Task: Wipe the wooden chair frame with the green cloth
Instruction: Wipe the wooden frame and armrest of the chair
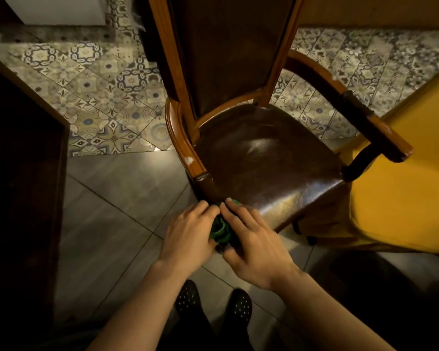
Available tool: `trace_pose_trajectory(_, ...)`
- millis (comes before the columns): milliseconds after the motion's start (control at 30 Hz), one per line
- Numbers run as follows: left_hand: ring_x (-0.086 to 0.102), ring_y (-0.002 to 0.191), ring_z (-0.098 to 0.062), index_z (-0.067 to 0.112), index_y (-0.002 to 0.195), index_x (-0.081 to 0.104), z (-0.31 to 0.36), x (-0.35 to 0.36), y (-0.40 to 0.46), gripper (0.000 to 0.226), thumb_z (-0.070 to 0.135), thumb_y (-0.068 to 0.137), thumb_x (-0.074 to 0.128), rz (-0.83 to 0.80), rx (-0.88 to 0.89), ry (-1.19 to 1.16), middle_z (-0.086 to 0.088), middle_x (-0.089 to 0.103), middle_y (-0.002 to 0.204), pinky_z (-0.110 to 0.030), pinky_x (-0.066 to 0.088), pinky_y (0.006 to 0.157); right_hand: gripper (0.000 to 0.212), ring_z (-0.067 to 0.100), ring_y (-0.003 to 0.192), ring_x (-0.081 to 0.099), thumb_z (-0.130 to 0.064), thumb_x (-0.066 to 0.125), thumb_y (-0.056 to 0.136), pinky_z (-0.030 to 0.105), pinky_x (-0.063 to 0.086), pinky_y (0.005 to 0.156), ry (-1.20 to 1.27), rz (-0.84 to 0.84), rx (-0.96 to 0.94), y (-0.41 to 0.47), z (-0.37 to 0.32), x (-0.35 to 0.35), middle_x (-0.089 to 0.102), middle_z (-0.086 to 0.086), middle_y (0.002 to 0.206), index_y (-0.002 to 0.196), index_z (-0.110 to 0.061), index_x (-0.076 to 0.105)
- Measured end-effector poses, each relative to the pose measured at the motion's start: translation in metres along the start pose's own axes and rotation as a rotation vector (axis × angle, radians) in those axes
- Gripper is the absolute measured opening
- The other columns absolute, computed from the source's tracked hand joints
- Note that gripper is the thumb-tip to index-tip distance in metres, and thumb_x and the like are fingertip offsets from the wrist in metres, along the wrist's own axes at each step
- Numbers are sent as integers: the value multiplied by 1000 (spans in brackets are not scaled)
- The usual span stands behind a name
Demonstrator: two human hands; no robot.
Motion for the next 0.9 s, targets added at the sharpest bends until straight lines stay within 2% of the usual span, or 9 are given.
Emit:
trace_pose_trajectory(133, 38, 133, -12, 38, 133, 42, -23, -2, 5, 68, 34, 69, 65, -122, 60, -118, 13, 40, 143, -36, 35, 108, 67, 25, 153, 22, -63, 37, 100, 51, 35, 117, -34, 99, 4, -1, -1, 12, 25, 0, 167, 157, -27, 29)
trace_pose_trajectory(200, 25, 143, -7, 40, 139, 39, -29, -15, 12, 65, 37, 76, 53, -61, 74, -160, 17, 31, 154, -38, 29, 115, 61, 29, 152, 25, -53, 47, 100, 53, 39, 114, -64, 138, -6, 1, -2, 18, 27, 1, 166, 154, -26, 36)
trace_pose_trajectory(267, 10, 150, -3, 35, 152, 30, -17, -18, 25, 58, 41, 95, 38, 4, 160, -101, 14, 21, 164, -37, 15, 122, 61, 32, 150, 32, -44, 59, 96, 53, 45, 109, -94, 196, -19, 2, 0, 21, 34, 3, 163, 152, -24, 42)
trace_pose_trajectory(333, -4, 152, -3, 28, 159, 16, -2, -1, 38, 55, 46, 107, 19, -21, 230, -17, 9, 9, 168, -36, 4, 125, 62, 34, 148, 35, -39, 66, 92, 53, 48, 106, -131, 230, -43, 3, 2, 25, 39, 4, 160, 149, -21, 47)
trace_pose_trajectory(400, -14, 151, -4, 24, 160, 7, 1, 25, 44, 59, 48, 106, 9, -84, 246, 62, 6, -1, 169, -38, 0, 124, 62, 35, 147, 36, -34, 69, 90, 52, 49, 106, -158, 239, -80, 0, 4, 29, 42, 3, 159, 147, -19, 49)
trace_pose_trajectory(600, -5, 154, -10, 18, 159, 15, 0, 41, 45, 57, 40, 107, 11, 3, 296, 44, 2, 8, 169, -43, 4, 125, 55, 35, 138, 50, -33, 68, 88, 49, 54, 102, -202, 313, -133, -42, 18, 30, 50, 1, 153, 140, -19, 58)
trace_pose_trajectory(700, -4, 154, -10, 19, 159, 15, -2, 43, 45, 55, 36, 107, 12, 18, 291, 38, 3, 9, 169, -43, 4, 125, 52, 34, 134, 54, -32, 69, 86, 48, 59, 93, -259, 310, -161, -71, 23, 33, 52, 0, 151, 137, -20, 62)
trace_pose_trajectory(833, -2, 154, -11, 19, 159, 16, -3, 45, 45, 55, 37, 108, 9, 28, 281, -2, 3, 10, 169, -43, 5, 125, 48, 32, 130, 58, -37, 56, 89, 42, 61, 89, -340, 271, -177, -90, 26, 34, 53, -3, 149, 134, -25, 64)
trace_pose_trajectory(900, -1, 154, -11, 19, 159, 16, -5, 46, 45, 56, 39, 108, 6, 33, 267, -24, 3, 11, 169, -44, 6, 125, 51, 32, 129, 59, -36, 70, 85, 40, 61, 85, -351, 271, -182, -86, 21, 33, 53, -2, 149, 135, -24, 64)
Point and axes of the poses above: each hand's wrist, its own y-axis towards the middle knuckle, its own x-axis out of the palm, z = x × y, the point moved 10 cm from there along y, towards the middle knuckle
